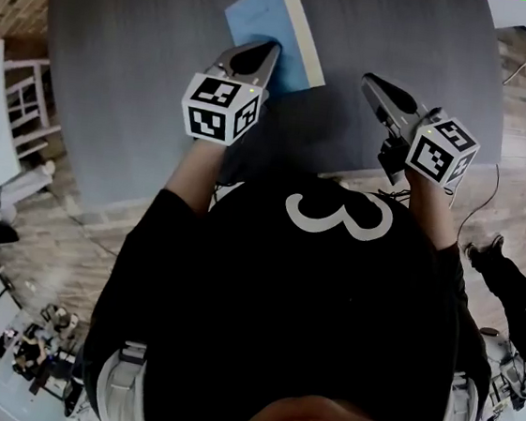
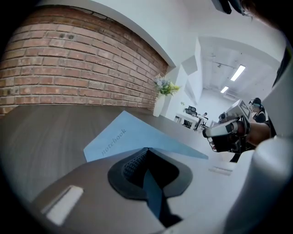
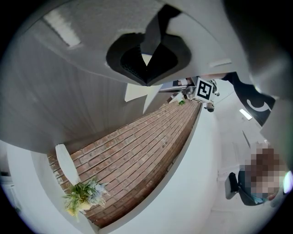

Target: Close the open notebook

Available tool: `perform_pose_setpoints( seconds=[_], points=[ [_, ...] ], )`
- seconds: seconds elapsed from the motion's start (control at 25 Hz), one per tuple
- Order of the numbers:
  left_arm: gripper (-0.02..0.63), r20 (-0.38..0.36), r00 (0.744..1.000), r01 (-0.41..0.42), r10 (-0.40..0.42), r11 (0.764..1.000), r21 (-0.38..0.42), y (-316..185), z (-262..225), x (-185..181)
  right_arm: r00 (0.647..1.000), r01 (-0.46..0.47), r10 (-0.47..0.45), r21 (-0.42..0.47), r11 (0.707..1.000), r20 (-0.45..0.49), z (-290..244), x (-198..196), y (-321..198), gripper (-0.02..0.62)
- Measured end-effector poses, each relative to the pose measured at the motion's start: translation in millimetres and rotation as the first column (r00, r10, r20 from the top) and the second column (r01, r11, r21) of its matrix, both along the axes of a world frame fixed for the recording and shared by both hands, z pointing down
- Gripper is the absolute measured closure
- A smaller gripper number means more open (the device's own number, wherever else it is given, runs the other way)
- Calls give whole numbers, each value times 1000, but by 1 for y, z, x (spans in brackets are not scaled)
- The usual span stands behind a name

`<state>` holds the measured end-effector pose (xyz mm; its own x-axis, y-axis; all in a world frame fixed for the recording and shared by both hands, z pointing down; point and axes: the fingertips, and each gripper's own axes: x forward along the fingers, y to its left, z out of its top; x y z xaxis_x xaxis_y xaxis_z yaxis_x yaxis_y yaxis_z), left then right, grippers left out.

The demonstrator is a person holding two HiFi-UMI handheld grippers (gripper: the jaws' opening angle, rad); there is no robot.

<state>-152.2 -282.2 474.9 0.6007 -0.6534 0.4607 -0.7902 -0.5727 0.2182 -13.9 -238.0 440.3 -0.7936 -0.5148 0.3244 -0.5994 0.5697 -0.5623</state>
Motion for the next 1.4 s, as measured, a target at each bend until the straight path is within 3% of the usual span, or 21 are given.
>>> perform_pose_setpoints(
  seconds=[0.36,0.84,1.24,1.4],
  points=[
    [592,155,987,-42,51,997,-61,-6,36,19,999,-44,44,-13,999,13,5,16,-1,594],
    [592,243,968,-25,66,985,-169,-11,58,21,997,-63,64,-24,998,32,8,21,-5,594],
    [594,293,954,-2,59,981,-193,-14,62,26,996,-78,79,-21,997,37,7,40,-5,594],
    [594,364,930,7,53,987,-163,-15,63,28,997,-59,60,-22,998,43,8,46,-1,594]
  ],
)
